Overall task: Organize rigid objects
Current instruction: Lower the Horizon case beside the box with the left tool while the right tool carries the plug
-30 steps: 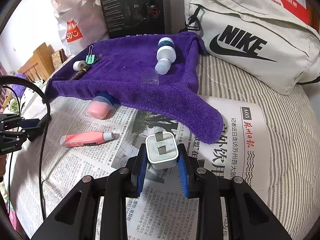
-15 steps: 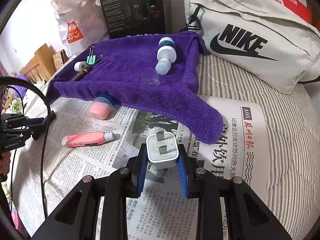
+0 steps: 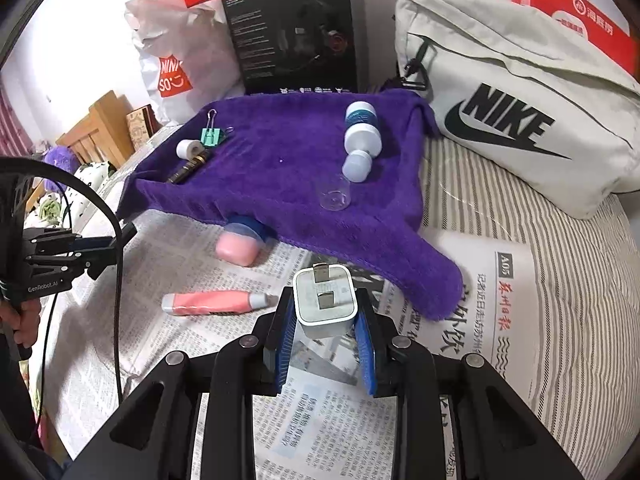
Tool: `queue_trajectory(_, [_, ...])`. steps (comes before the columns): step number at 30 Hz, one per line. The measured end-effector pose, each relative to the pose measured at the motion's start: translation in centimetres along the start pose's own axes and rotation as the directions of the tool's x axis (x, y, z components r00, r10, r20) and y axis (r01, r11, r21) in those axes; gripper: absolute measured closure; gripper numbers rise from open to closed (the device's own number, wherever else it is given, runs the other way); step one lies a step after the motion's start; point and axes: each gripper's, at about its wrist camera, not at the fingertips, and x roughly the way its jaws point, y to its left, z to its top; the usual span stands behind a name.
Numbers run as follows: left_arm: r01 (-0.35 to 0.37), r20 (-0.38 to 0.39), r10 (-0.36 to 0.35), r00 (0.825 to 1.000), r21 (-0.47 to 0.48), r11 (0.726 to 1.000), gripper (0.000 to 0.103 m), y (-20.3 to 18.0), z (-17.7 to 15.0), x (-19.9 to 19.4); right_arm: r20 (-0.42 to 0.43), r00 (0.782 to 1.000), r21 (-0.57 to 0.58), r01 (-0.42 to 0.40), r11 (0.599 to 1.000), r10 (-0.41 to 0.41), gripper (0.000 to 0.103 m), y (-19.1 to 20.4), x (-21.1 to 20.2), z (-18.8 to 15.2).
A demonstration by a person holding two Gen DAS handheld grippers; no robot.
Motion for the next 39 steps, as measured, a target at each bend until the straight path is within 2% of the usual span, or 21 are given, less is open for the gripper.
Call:
queue_trajectory(15, [0.01,0.052,-0.01,0.999,0.004,1.0,0.082,0.3,5.3,-0.4,0.043,0.999,-0.046,-0.031,0.998,0.033,0.075,0.9,0.0,3.5])
queue_trajectory(23, [0.017,0.044,-0.017,0.999,-0.011,1.0,0.082,0.6,9.1,2.1,0.059,0.998,-0.063,-0.031,0.998,0.035,0.075,1.0,0.6,5.4])
queue_trajectory(29, [0.021,0.006,-0.021,1.0,-0.009,1.0,0.082,0.7,11.7,5.1,0.064,0.997,-0.065,-0.032,0.997,0.036,0.075,0.7,1.0,6.2])
queue_trajectory(36, [0.012,-0.056,-0.013,0.998,-0.031,0.999,0.082,0.7,12.3,9.4,0.049,0.998,-0.037,-0.032,0.999,0.034,0.075,-0.3,1.7,6.1])
queue_trajectory(39, [0.019,-0.049,-0.021,0.999,-0.045,0.999,0.082,1.0,12.5,9.9,0.042,0.999,-0.025,-0.029,0.999,0.03,0.075,-0.7,1.9,6.0])
